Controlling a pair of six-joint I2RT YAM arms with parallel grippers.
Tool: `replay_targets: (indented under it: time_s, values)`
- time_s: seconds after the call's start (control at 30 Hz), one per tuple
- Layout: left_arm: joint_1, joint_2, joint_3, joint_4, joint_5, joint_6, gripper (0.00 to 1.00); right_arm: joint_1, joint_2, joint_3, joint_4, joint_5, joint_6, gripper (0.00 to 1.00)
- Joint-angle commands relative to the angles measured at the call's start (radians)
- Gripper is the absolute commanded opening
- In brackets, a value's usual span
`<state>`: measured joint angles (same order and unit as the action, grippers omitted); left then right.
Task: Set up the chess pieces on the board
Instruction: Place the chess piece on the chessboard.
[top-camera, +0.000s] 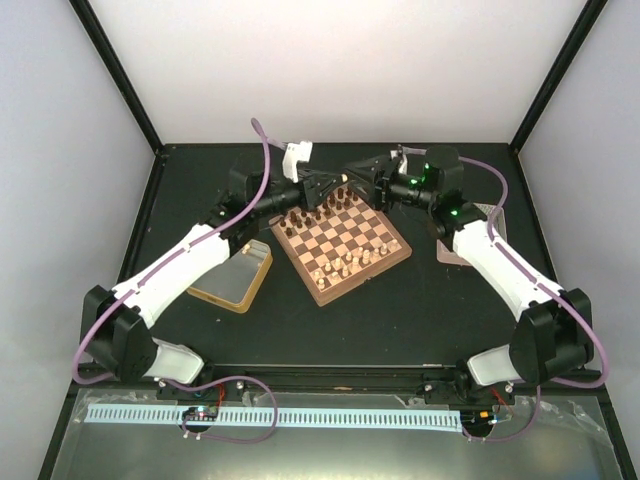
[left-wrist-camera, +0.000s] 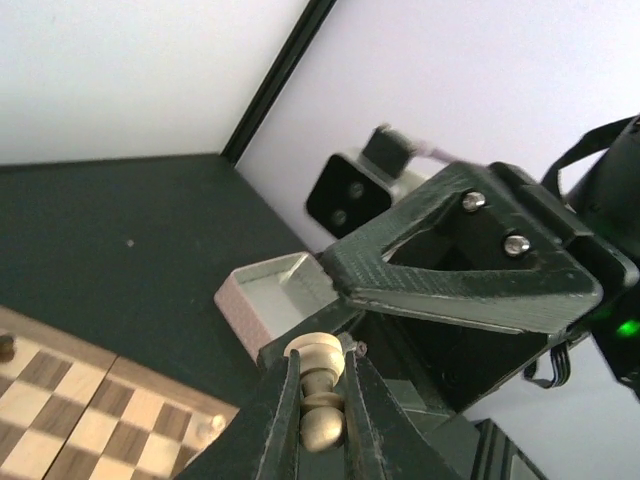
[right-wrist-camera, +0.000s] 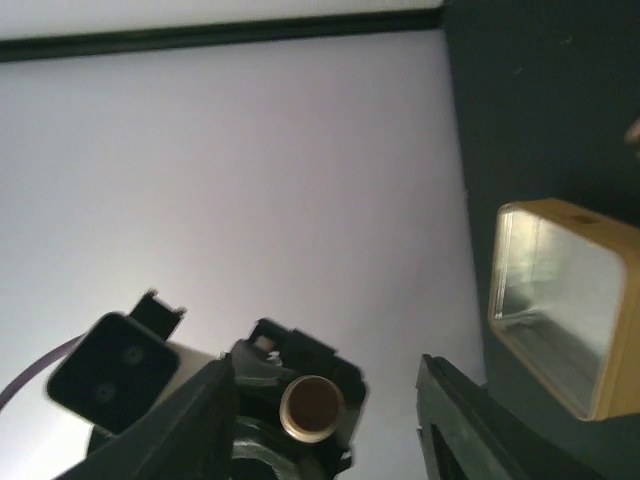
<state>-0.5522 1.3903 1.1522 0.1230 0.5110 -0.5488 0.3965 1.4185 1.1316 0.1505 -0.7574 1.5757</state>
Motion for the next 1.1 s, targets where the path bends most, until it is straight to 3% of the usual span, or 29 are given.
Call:
replay_targets:
  time_s: [0.0, 0.23, 0.5, 0.67, 1.07]
  values:
    - [-0.011, 0.049, 0.121, -0.288, -0.06, 0.094, 0.02, -0.062, -0.046, 0.012, -0.223, 0.089, -0.23, 0.54]
    - [-0.072, 0.279, 0.354, -0.723, -0.164, 0.227, 0.01, -0.226, -0.176, -0.083, -0.547, 0.358, -0.586, 0.59]
    - [-0.167, 0.714, 0.868, -1.086, -0.257, 0.308, 0.02, -0.285, -0.276, -0.134, -0.734, 0.698, -0.827, 0.59]
    - [-0.189, 0.87, 1.026, -1.155, -0.24, 0.306, 0.02, -0.289, -0.294, -0.139, -0.779, 0.783, -0.906, 0.6]
    - [-0.199, 0.978, 1.029, -1.17, -0.252, 0.306, 0.02, -0.29, -0.265, -0.148, -0.775, 0.79, -0.983, 0.6]
